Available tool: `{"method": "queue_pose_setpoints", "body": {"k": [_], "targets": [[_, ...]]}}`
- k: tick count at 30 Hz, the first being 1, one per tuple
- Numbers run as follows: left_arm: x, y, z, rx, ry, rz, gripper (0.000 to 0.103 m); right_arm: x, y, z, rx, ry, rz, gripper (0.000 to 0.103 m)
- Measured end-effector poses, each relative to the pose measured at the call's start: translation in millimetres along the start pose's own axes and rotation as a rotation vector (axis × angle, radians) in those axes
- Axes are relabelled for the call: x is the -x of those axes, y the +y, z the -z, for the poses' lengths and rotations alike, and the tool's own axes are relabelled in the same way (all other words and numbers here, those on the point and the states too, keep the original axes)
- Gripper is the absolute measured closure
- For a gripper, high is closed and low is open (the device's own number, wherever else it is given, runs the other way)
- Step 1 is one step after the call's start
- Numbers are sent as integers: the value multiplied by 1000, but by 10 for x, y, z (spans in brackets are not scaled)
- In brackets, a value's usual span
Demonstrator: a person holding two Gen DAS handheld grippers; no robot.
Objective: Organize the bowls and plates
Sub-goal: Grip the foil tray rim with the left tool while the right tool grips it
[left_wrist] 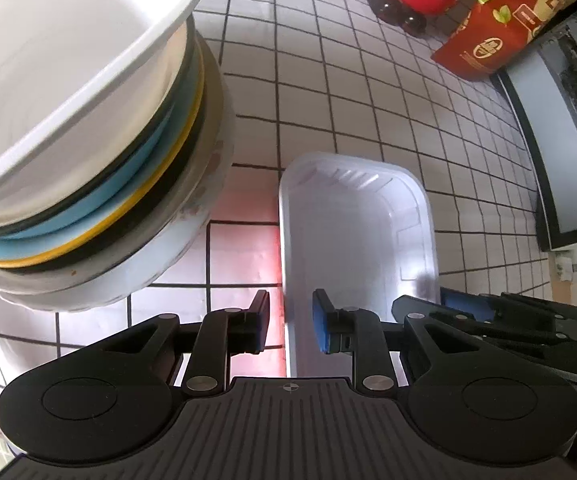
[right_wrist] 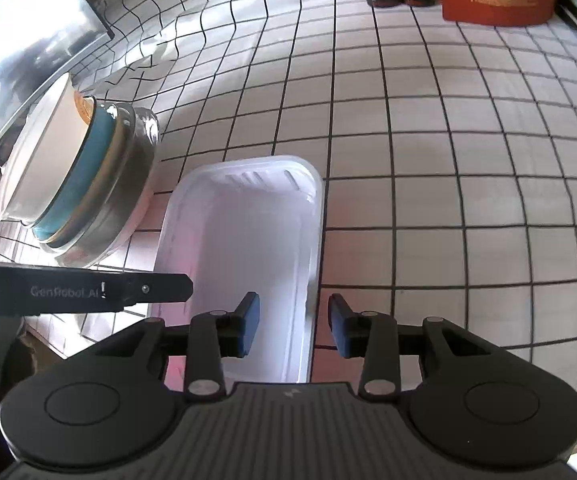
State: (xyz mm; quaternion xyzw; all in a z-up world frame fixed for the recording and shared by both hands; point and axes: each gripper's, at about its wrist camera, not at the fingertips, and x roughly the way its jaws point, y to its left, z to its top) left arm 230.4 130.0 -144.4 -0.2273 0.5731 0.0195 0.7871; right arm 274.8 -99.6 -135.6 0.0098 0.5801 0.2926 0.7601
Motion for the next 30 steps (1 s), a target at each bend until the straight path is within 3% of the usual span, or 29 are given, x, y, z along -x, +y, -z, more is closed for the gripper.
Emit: {"method": "queue_pose_setpoints", "body": {"k": [10, 16, 30], "targets": [[-58, 12, 63, -9, 53, -44, 79, -94, 81, 90, 12, 59, -77, 64], [-49, -13, 65, -3, 43, -52, 79, -149, 59, 81, 1, 53, -35, 64], [-73, -58, 76, -5, 41, -74, 79, -179, 62, 59, 4, 29, -47, 66]]}}
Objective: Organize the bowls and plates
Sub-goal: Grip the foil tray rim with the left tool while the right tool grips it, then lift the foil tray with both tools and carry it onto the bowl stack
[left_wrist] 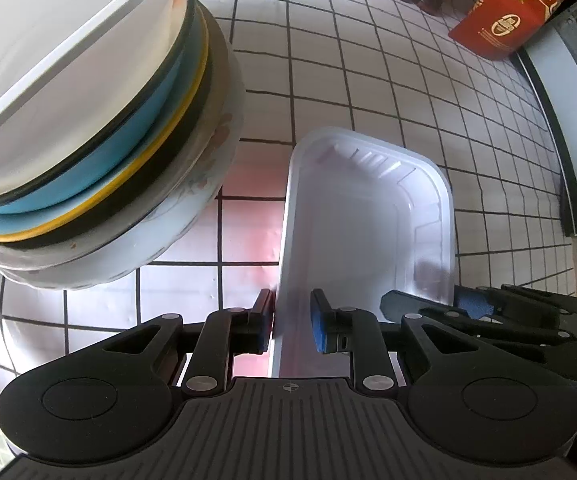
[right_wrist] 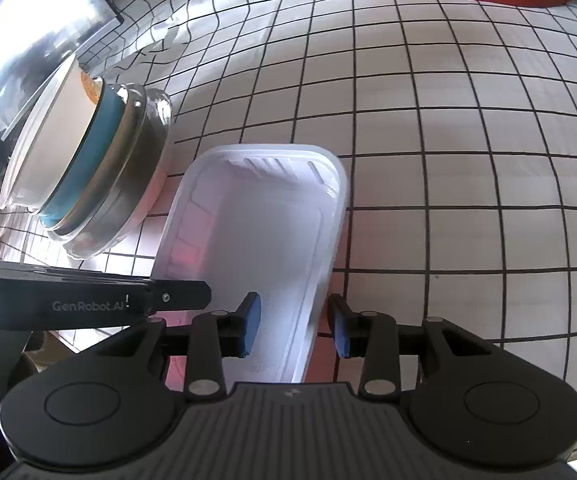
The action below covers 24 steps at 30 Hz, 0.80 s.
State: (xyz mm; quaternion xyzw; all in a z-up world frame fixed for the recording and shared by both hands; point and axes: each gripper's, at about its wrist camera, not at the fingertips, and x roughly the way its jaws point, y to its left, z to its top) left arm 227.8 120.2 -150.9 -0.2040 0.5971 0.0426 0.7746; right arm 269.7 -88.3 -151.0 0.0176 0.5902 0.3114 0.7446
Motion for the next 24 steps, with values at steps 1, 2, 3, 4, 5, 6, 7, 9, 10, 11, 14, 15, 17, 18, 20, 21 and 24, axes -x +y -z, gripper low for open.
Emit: {"method": "queue_pose_setpoints", "body": {"k": [1, 2, 3, 4, 5, 6, 7, 9, 10, 11, 14, 15, 17, 18, 20, 21, 24], "targets": [[1, 9, 3, 6, -2, 4, 79, -5, 8, -3, 2, 3, -4, 66], [3, 21, 5, 12, -3, 8, 79, -7, 18, -3, 6, 3, 1, 66], [6, 31, 4, 18, -3, 12, 79, -9, 23, -3, 11, 2, 4, 66], [8, 44, 1, 25, -3, 16, 79, -10, 24, -5, 12, 3, 4, 66], [9, 54, -3, 32, -1, 19, 79, -9, 21, -6, 9, 4, 1, 66], [11, 63, -6, 36, 0, 21, 79, -10, 17, -6, 7, 6, -1, 66], [12, 69, -9, 37, 1, 21, 79, -9, 15, -6, 6, 7, -2, 66], [13, 71, -10, 33, 1, 20, 79, -8, 21, 1, 7, 10, -3, 66], [14, 66, -9, 27, 0, 17, 79, -6, 19, 2, 8, 10, -3, 66], [15, 57, -8, 19, 0, 13, 79, -3, 16, 3, 7, 11, -4, 66], [16, 31, -14, 3, 8, 4, 80, 6, 12, 3, 2, 12, -8, 66], [13, 18, -14, 1, 15, 11, 82, 28, 12, 1, 0, 7, -3, 66], [55, -8, -19, -12, 1, 32, 82, 99, 13, -11, 4, -14, 9, 66], [103, -42, -26, -30, -19, 40, 82, 156, 11, -25, 1, -28, 11, 66], [236, -125, -55, -66, -66, 53, 82, 292, 15, -63, -5, -62, 15, 66], [338, -177, -82, -86, -97, 63, 82, 385, 31, -90, -2, -85, 20, 66], [683, -291, -164, -138, -198, 90, 82, 705, 149, -188, 40, -175, 43, 66]]}}
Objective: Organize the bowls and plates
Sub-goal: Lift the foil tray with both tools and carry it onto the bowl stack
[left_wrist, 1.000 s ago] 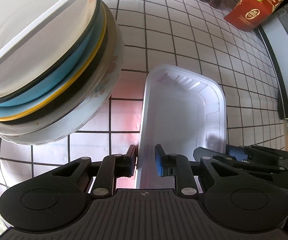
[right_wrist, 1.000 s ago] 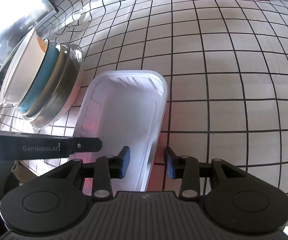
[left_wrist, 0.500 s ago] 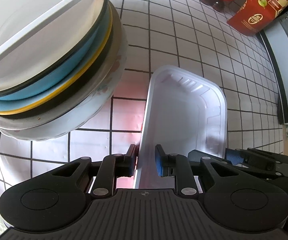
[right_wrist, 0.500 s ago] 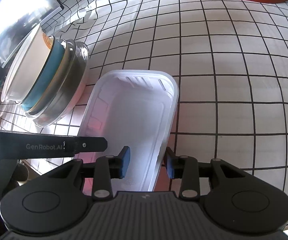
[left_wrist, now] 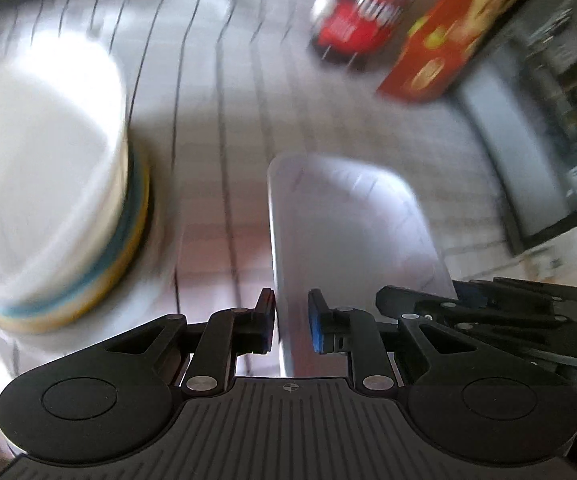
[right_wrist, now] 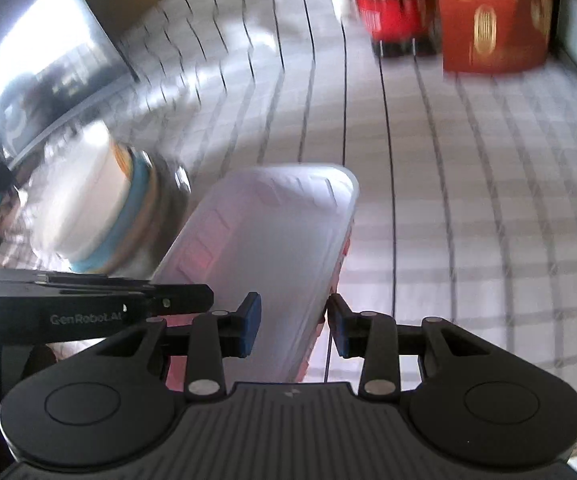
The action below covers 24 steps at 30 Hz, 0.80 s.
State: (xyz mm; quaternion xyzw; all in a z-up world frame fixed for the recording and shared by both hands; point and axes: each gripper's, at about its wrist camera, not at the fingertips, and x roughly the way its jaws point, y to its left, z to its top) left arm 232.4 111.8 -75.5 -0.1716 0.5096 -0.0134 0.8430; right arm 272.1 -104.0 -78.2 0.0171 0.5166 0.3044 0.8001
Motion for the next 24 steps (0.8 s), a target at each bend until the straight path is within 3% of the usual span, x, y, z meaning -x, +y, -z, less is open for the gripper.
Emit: {"method": "queue_pose_setpoints", "body": {"k": [5, 11, 13, 18, 24], "targets": [[730, 91, -334, -25, -195, 49, 80, 453, 350, -412, 88, -156, -21, 66], [1389, 620, -490, 18, -336, -7, 80, 556, 1119, -800, 219, -274, -116, 66], [1480, 865, -481, 53, -338, -26, 80, 457, 1391, -835, 274, -282, -128, 66], [1465, 1447, -357, 158, -293, -34, 80, 44, 1900, -746, 328, -201, -138, 66], [1152, 1792, -319, 176, -207, -5, 80, -348, 2054, -661, 303, -131, -77, 66]]}}
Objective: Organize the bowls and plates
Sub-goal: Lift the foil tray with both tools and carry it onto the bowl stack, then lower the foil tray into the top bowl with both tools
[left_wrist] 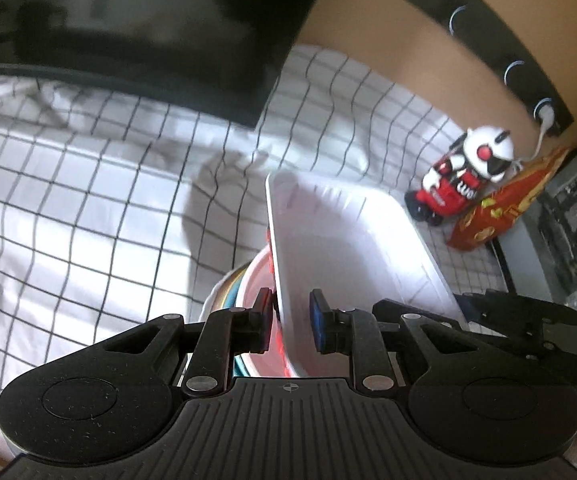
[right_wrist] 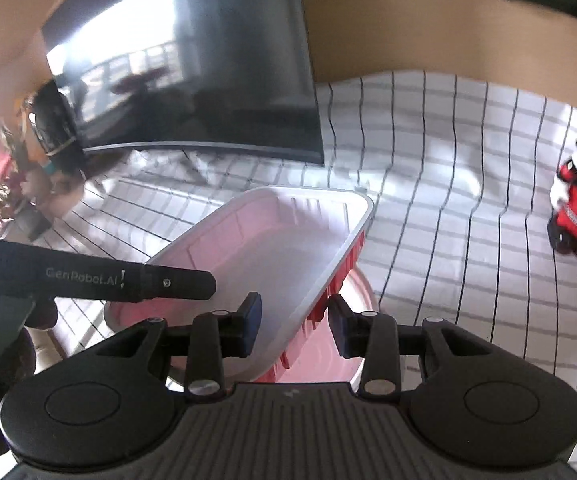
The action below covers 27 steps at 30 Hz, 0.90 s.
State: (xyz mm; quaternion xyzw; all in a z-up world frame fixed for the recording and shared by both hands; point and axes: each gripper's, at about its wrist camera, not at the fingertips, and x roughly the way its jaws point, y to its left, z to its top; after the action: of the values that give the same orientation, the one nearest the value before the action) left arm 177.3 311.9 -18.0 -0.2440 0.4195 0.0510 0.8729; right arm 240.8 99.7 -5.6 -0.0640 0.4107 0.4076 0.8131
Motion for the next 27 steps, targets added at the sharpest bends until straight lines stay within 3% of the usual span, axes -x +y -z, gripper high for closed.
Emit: {"method": "queue_pose_setpoints", "body": {"k": [7, 22, 27], "targets": [[-169, 152, 42, 21, 78, 63, 82, -62, -45, 116, -68, 36, 12, 66], [-22, 190, -62, 61, 96, 164, 82, -8, -158, 57, -148, 8, 31, 65], [-59, 201, -55, 65, 101, 143, 82, 1, -153, 87, -146, 27, 18, 65]]}}
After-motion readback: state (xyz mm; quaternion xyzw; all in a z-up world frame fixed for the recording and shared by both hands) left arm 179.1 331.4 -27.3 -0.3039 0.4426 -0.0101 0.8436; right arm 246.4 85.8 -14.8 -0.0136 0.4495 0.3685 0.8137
